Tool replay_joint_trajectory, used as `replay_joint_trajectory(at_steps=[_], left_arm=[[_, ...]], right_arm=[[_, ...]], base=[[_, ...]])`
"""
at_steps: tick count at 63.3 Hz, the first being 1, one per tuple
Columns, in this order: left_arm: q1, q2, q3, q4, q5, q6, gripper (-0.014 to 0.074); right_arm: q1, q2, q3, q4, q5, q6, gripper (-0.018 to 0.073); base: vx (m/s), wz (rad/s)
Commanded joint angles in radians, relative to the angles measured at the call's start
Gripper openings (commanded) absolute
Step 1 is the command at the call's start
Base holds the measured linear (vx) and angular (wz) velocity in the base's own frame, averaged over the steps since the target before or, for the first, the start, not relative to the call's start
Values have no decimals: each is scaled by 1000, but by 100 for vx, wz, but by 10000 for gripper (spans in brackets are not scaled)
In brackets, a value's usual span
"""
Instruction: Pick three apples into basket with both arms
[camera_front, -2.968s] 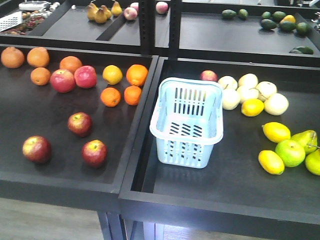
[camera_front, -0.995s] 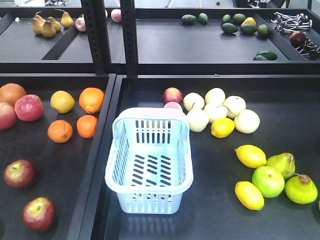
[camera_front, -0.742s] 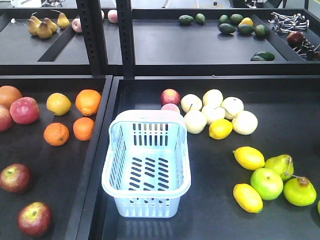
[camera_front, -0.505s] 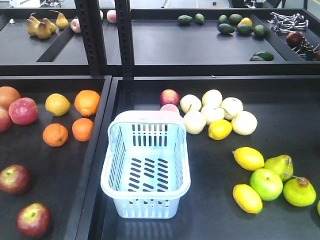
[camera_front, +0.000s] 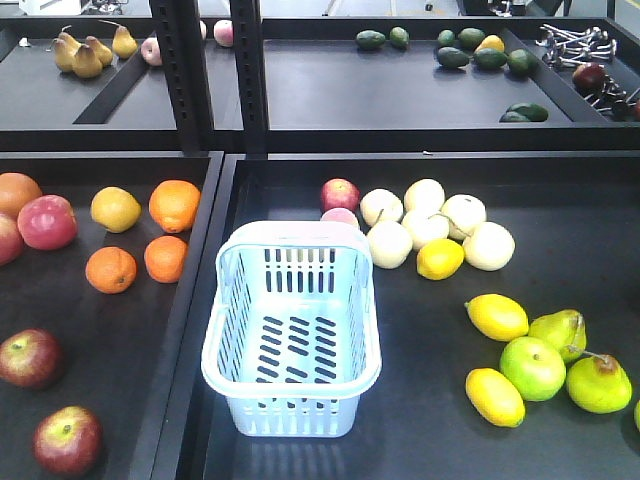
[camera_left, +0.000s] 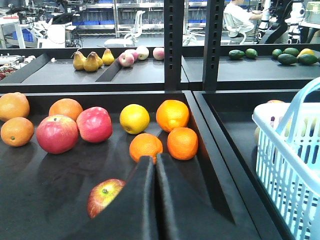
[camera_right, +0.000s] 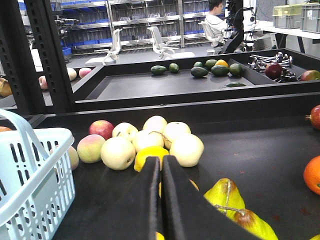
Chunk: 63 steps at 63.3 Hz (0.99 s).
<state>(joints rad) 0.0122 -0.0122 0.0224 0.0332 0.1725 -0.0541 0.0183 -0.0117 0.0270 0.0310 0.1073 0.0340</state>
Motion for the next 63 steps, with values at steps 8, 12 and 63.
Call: replay_joint_trajectory(at_steps=[8,12,63], left_arm=[[1,-15,9,-1,-71,-3,-6],[1,-15,9,-1,-71,-3,-6],[1,-15,8,-509,-194,-190,-6]], right_arm=[[-7,-14,15,-11,-67,-8,-4],[-7,-14,15,-11,-67,-8,-4],[-7,-14,15,-11,-67,-8,-4]], base=[[0,0],[0,0],[0,0]])
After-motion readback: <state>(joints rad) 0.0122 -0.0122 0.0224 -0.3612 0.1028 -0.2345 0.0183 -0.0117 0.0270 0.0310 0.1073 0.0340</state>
